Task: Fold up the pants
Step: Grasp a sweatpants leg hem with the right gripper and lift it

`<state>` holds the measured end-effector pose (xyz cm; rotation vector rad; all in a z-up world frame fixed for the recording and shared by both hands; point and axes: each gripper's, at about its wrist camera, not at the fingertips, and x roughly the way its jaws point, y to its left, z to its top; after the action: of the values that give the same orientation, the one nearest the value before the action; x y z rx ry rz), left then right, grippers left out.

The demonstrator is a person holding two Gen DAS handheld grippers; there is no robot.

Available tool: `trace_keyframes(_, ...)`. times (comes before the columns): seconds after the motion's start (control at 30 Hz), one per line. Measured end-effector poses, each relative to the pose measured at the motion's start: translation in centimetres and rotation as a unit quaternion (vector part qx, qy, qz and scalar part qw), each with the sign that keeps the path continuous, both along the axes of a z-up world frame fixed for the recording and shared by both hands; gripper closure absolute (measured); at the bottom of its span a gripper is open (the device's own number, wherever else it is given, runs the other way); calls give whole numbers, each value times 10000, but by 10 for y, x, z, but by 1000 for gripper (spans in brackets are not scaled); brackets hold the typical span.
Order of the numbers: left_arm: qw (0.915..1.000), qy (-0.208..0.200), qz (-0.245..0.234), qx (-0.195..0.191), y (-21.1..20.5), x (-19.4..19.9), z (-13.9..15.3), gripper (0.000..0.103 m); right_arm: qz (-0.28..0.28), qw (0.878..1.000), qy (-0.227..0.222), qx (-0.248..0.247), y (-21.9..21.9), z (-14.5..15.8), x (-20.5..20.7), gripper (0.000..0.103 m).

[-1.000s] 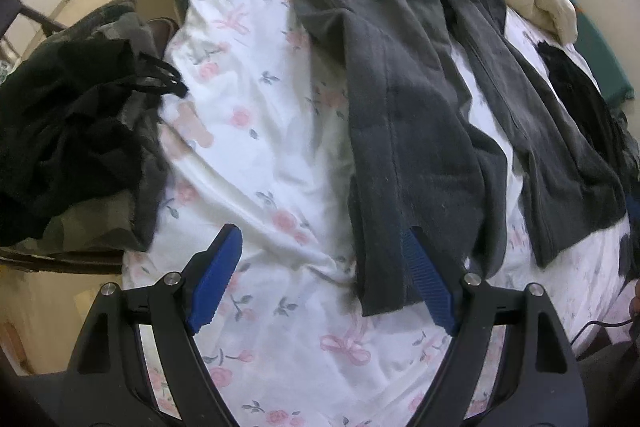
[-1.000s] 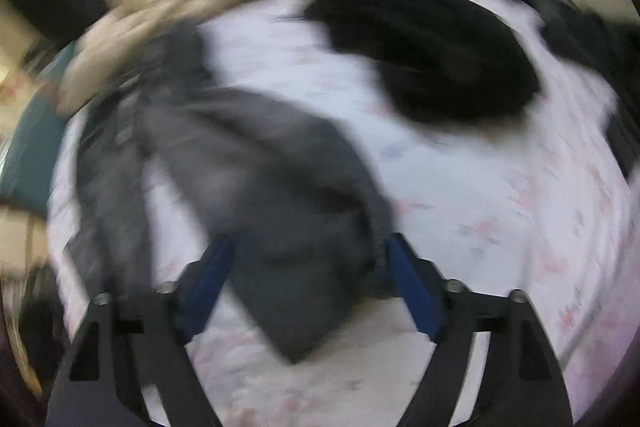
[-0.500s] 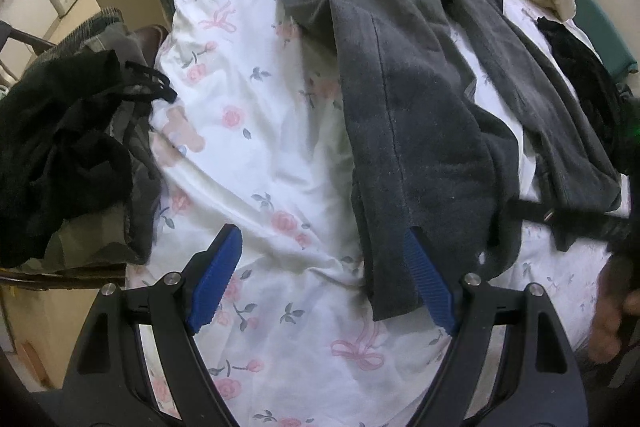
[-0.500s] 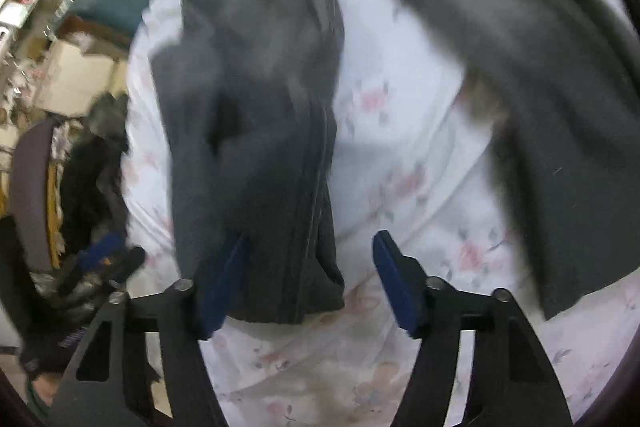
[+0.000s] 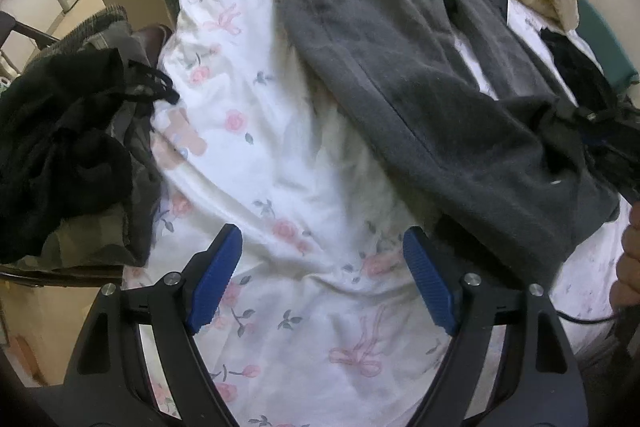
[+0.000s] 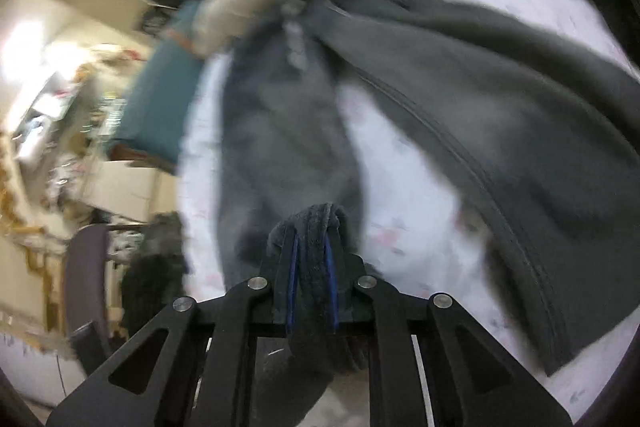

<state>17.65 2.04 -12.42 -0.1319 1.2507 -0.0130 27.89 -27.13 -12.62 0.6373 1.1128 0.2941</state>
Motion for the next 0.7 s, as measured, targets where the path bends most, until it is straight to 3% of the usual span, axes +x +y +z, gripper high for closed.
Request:
trace_keyframes(0.17, 9982, 308, -506, -98, -18, -3, -14, 23, 163, 9989, 408, -160, 1, -18, 1, 86)
trace_keyframes(0.23, 9960, 240, -860, -85, -33, -6, -13, 23, 216, 9988, 443, -53, -1, -15, -3, 77)
trace_keyframes(0.27, 9945, 193, -1029, -38, -40, -8, -12, 23, 290, 9984, 491, -17, -2, -13, -6, 58)
trace_keyframes(0.3, 9913, 121, -1309, 52, -50, -11, -12, 23, 347, 9981, 505, -8, -3, -10, -7, 33)
trace_keyframes(0.33, 9884, 86, -1509, 117, -58, -13, -13, 23, 354, 9983, 453, -23, -6, -5, -12, 27)
trace_keyframes(0.43, 9797, 176, -1994, 71, -79, -22, -18, 23, 330, 9985, 264, -354, -20, 10, -29, 25)
trace_keyframes(0.53, 9685, 222, -2479, -19, -106, -34, -23, 23, 177, 9982, 408, -414, -42, 17, -46, 25)
trace_keyframes(0.6, 9567, 255, -2887, 250, -129, -38, -32, 23, -44, 9976, 557, -417, -60, 21, -57, 25)
trace_keyframes(0.7, 9415, -120, -3223, 982, -161, -35, -41, 23, -274, 9967, 710, -288, -81, 32, -71, 25)
